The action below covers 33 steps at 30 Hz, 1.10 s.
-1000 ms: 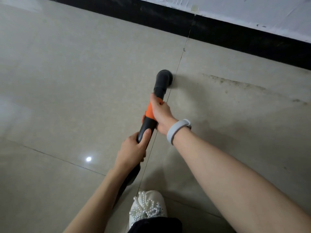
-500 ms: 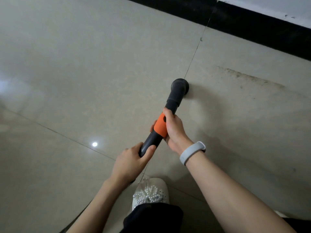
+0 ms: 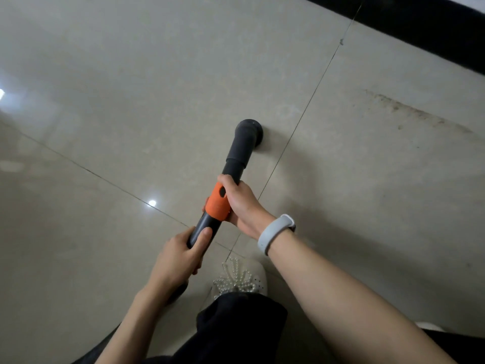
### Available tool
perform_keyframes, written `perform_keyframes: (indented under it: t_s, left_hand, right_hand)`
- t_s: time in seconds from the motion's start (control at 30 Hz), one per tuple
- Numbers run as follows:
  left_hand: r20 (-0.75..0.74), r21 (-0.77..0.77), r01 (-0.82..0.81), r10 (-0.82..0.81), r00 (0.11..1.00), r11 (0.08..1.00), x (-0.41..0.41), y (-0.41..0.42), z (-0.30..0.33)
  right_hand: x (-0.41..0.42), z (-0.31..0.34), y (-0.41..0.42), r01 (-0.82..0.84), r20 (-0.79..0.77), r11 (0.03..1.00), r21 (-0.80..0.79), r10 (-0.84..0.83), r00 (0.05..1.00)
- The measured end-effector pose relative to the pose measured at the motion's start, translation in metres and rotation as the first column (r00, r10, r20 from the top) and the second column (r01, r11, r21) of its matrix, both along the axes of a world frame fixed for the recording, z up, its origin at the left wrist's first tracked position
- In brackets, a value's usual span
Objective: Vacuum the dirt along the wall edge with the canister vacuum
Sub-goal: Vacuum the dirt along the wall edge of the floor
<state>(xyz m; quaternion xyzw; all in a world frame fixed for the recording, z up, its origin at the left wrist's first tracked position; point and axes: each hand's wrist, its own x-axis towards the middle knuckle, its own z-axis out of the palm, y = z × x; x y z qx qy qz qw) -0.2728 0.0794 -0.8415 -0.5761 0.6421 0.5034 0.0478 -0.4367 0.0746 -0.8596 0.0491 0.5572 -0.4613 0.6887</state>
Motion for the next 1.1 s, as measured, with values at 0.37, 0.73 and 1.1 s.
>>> perform_keyframes:
  t_s: [0.37, 0.73, 1.1]
  left_hand:
    - [0.004, -0.042, 0.512, -0.513, 0.859, 0.858, -0.097, -0.022, -0.003]
    - [0.015, -0.032, 0.844, -0.844, 0.536, 0.536, -0.168, 0.015, -0.009]
    - [0.145, -0.118, 0.784, -0.770, 0.621, 0.610, -0.146, 0.006, 0.001]
  right_hand:
    - [-0.066, 0.019, 0.042, 0.629, -0.281, 0.772, 0.095, -0.585, 0.761]
    - [-0.102, 0.023, 0.115, 0.903, -0.425, 0.385, 0.190, -0.797, 0.429]
    - [-0.087, 0.016, 0.104, 0.886, -0.307, 0.444, 0.134, -0.831, 0.463]
